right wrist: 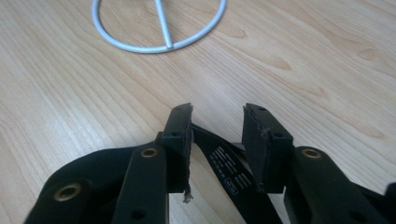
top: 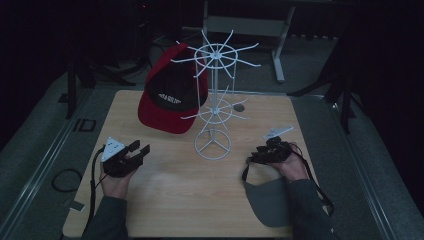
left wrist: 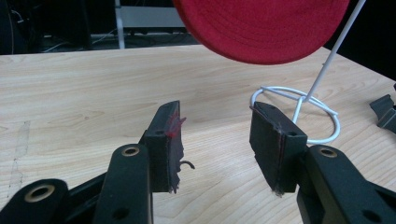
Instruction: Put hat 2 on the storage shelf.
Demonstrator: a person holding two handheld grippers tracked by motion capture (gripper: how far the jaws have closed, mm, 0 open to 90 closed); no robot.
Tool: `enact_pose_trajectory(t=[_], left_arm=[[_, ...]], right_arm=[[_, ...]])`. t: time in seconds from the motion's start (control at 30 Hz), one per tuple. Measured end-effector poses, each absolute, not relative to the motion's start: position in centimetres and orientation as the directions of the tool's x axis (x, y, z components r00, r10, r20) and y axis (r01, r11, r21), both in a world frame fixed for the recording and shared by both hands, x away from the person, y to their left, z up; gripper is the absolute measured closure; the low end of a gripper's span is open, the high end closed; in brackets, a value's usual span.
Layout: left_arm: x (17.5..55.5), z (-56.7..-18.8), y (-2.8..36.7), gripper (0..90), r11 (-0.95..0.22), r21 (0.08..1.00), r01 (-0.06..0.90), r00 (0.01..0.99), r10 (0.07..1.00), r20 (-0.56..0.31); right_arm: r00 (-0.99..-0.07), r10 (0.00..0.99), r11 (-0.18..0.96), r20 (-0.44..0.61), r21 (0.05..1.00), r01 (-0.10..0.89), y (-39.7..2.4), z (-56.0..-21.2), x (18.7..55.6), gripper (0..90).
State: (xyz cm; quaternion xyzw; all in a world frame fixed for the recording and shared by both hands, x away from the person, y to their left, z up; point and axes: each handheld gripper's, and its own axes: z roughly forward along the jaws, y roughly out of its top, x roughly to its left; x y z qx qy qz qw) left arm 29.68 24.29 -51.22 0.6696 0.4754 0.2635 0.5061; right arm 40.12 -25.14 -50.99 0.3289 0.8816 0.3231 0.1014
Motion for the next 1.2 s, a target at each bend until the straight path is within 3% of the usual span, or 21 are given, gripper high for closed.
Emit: enact_pose_trajectory(t=[0.2, 0.43, 0.8, 0.97, 1.2], left_arm=[[29.7, -51.2, 24.4, 54.0, -0.032, 0.928, 0.371, 0.406, 0.904, -0.131], [29.7, -51.3, 24.4, 53.7, -0.025, 0.927, 0.375, 0.403, 0.905, -0.139], [29.7, -51.3, 24.5, 53.3, -0.020, 0.927, 0.373, 0.398, 0.906, -0.141], [29.7, -51.3, 24.5, 53.3, -0.022, 0.927, 0.375, 0.400, 0.906, -0.141], [29.7, -51.3, 24.5, 52.9, -0.020, 0.927, 0.375, 0.400, 0.906, -0.142]], right_arm=[[-0.790, 0.612, 0.598, 0.046, 0.626, 0.501, -24.9, -51.2, 40.3, 58.9], [-0.821, 0.570, 0.660, 0.040, 0.572, 0.486, -24.4, -52.0, 40.3, 66.7], [-0.826, 0.563, 0.702, -0.014, 0.535, 0.470, -24.1, -52.5, 40.3, 68.7], [-0.816, 0.577, 0.665, -0.016, 0.590, 0.458, -24.2, -51.5, 40.5, 63.6], [-0.840, 0.542, 0.699, 0.007, 0.550, 0.456, -23.6, -52.0, 41.0, 57.3]])
